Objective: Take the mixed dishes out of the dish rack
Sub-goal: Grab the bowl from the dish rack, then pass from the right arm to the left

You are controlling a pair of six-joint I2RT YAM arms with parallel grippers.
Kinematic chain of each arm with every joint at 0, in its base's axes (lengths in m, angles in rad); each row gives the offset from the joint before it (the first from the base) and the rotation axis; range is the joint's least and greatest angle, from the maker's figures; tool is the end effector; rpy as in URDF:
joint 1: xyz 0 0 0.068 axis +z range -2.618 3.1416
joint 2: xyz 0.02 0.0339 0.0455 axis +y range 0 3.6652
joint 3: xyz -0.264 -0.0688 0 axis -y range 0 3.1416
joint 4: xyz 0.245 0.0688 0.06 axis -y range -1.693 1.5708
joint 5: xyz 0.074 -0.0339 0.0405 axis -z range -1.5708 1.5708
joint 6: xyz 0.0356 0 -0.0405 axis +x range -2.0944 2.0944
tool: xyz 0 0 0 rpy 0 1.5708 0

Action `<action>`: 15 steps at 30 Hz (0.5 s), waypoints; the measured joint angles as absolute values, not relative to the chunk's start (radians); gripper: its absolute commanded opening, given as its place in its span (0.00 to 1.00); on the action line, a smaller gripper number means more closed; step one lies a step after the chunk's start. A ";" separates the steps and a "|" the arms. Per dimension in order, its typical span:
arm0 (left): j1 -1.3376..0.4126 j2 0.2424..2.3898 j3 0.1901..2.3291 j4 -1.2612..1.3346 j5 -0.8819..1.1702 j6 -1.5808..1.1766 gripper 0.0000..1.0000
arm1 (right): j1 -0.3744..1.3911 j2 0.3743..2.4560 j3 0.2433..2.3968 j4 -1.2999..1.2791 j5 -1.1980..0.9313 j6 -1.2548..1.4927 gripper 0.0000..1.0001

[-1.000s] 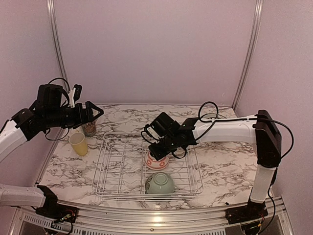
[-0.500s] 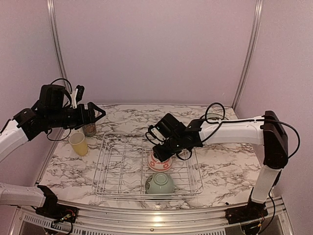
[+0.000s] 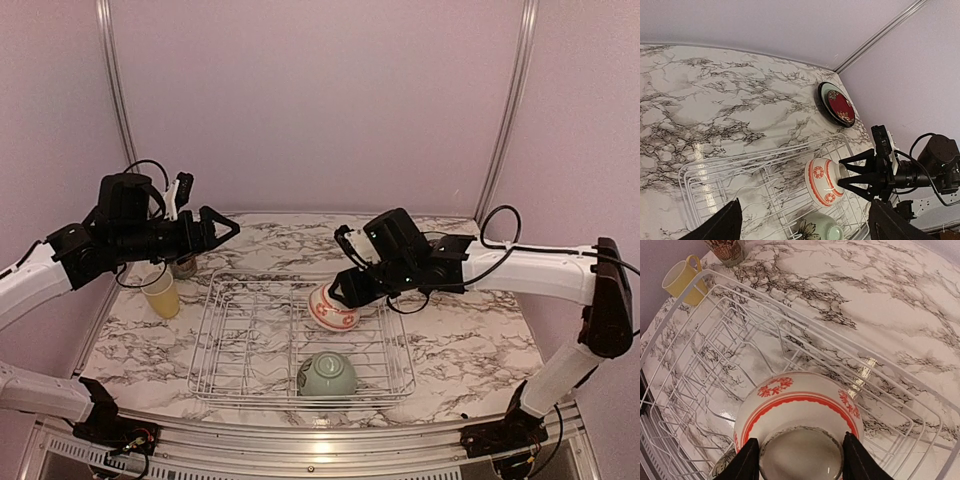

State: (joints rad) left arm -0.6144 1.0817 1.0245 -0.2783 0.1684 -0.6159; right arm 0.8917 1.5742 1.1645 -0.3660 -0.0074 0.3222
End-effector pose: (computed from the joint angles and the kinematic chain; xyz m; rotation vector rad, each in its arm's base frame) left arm 0.1984 -0.1473 0.3565 0.1199 2.0254 -0.9698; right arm 0.2182 0.2708 0.2582 -0.6857 2.3292 0.5889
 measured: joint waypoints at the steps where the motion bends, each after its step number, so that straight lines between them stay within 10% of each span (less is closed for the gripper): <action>1: -0.627 1.091 1.017 -0.250 0.175 -0.628 0.89 | 0.886 1.559 1.156 -0.352 -0.021 0.329 0.03; 15: -0.816 1.289 0.941 0.184 0.259 -0.859 0.88 | 0.709 1.326 0.896 0.024 -0.294 0.564 0.05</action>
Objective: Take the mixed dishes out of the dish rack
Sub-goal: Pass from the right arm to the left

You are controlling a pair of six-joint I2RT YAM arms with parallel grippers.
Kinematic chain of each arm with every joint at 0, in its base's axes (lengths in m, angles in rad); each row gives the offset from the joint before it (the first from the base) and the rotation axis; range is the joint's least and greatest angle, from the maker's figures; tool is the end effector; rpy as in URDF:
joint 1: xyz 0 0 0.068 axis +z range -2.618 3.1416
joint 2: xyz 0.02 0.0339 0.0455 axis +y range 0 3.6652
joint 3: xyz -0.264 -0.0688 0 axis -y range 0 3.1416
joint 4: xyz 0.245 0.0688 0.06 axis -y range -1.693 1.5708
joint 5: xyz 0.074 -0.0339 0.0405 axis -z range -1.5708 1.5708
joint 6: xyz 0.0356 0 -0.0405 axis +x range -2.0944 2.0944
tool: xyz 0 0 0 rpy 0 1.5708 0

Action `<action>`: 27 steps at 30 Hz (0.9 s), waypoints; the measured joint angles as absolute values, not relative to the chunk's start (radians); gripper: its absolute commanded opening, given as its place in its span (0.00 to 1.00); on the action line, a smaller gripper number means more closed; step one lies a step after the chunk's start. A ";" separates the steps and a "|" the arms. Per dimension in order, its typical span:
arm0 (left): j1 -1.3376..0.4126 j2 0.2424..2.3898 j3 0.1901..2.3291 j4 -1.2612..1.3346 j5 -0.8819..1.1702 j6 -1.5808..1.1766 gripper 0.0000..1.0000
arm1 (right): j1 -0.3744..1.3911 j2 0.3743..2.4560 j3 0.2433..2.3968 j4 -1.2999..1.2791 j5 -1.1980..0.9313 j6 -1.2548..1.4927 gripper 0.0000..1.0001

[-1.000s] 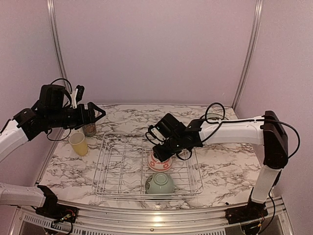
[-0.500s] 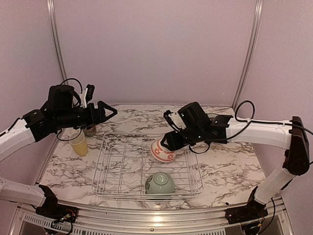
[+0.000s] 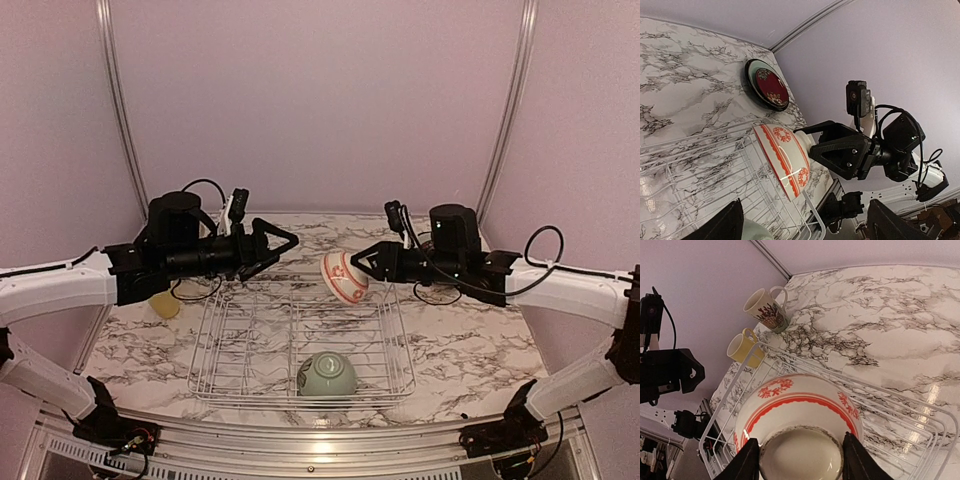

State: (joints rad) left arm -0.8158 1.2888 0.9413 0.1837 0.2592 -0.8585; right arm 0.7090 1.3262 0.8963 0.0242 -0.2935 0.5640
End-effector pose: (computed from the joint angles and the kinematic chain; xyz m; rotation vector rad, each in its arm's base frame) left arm 0.2019 -0.2279 0.3224 0.1742 1.9570 -1.4008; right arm 0.2233 0.2051 0.2794 -0.3602 2.1038 1.0844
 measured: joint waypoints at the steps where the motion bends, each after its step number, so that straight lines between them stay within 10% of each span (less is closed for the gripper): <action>1: -0.830 1.305 0.941 0.216 0.265 -0.875 0.88 | 0.699 1.316 0.877 0.058 -0.315 0.585 0.05; 12: -0.914 1.467 0.947 0.424 0.336 -0.987 0.80 | 0.690 1.267 0.838 0.286 -0.450 0.697 0.05; 27: -0.925 1.506 0.953 0.648 0.396 -1.088 0.34 | 0.690 1.302 0.813 0.432 -0.577 0.776 0.05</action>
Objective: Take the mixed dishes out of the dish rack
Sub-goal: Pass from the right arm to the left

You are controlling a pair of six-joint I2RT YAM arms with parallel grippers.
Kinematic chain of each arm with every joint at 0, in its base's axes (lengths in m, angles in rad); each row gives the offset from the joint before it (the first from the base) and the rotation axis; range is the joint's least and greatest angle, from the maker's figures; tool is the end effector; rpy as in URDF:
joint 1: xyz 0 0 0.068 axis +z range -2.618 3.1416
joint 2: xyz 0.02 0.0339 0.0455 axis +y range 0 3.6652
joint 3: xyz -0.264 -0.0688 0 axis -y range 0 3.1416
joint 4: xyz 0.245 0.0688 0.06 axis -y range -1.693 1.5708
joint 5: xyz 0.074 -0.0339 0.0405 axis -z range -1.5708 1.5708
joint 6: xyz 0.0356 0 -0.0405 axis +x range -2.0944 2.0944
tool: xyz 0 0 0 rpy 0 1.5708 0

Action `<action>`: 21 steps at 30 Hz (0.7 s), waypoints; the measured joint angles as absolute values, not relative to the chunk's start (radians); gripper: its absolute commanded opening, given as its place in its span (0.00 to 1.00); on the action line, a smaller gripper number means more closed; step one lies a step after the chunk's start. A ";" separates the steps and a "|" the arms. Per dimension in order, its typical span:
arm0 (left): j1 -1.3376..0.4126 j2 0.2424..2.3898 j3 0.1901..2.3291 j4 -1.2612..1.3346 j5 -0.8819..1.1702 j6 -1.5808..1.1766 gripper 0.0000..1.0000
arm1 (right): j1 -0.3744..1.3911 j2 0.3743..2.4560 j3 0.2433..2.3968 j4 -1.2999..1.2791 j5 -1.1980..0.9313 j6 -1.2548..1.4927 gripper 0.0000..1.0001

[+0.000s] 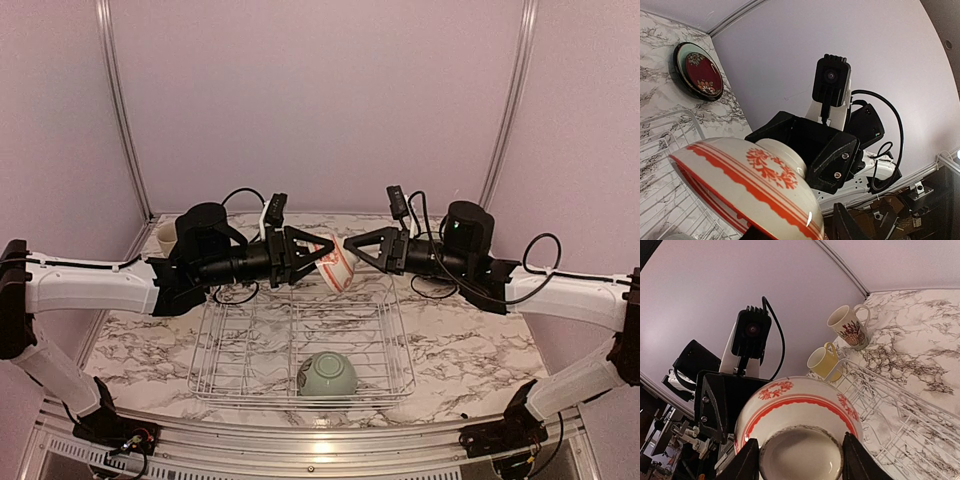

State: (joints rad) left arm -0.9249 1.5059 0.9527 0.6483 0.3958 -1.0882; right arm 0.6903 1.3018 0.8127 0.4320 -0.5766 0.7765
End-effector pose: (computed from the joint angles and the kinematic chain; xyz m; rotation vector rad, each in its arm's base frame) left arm 0.1992 -0.2871 0.3094 0.2450 1.7978 -1.8368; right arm 0.2174 0.2047 0.2999 -0.4273 1.8249 1.5387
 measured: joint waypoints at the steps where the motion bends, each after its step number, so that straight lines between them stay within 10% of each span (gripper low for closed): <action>1: -0.925 1.506 0.953 0.653 0.396 -1.089 0.30 | 0.690 1.304 0.812 0.434 -0.579 0.778 0.05; 12: -0.925 1.504 0.954 0.685 0.413 -1.119 0.01 | 0.690 1.311 0.792 0.478 -0.604 0.786 0.12; 21: -0.925 1.489 1.002 0.574 0.411 -1.074 0.00 | 0.690 1.311 0.792 0.485 -0.611 0.775 0.76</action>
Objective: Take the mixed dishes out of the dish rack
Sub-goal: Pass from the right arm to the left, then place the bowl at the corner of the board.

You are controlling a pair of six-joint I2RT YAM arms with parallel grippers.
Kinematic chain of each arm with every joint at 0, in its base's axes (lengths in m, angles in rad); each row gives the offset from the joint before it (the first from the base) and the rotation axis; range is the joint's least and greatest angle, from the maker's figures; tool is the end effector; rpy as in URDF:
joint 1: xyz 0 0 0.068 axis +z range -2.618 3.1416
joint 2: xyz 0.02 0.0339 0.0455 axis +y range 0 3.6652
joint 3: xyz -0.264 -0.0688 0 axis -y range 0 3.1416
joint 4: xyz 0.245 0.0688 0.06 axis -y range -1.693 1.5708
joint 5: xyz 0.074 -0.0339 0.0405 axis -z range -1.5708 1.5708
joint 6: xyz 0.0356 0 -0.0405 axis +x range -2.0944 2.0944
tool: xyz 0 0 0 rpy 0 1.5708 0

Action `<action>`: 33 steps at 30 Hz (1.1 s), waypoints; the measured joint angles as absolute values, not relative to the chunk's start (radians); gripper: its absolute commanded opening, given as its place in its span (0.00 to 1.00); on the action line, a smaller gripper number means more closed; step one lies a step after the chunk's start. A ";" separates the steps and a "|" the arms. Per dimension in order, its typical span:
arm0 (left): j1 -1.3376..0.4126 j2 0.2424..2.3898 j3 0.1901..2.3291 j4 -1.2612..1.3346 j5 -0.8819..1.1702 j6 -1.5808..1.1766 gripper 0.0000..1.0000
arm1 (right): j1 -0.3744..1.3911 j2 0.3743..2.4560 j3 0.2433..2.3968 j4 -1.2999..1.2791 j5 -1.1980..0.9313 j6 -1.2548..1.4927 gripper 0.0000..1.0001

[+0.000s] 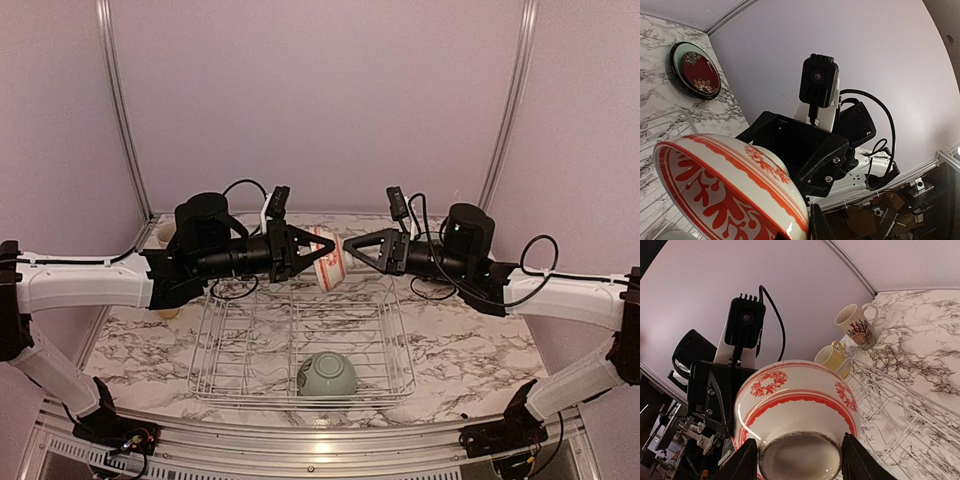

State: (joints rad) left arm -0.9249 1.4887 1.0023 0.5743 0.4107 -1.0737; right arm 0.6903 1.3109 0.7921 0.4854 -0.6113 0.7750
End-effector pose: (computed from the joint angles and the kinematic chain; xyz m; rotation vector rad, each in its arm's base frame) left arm 0.1988 -0.2874 0.3245 0.2711 1.8027 -1.8329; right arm 0.2166 0.2054 0.2958 -0.4666 1.7986 1.5665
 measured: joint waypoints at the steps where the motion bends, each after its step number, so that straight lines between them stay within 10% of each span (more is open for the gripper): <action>1: -0.926 1.485 1.011 0.547 0.402 -1.056 0.00 | 0.690 1.311 0.793 0.484 -0.608 0.774 0.82; 7: -0.931 1.475 1.044 0.348 0.337 -0.975 0.00 | 0.690 1.308 0.802 0.457 -0.574 0.749 0.97; 33: -0.928 1.177 1.194 -0.752 -0.485 -0.767 0.00 | 0.690 1.282 0.820 0.328 -0.464 0.676 0.97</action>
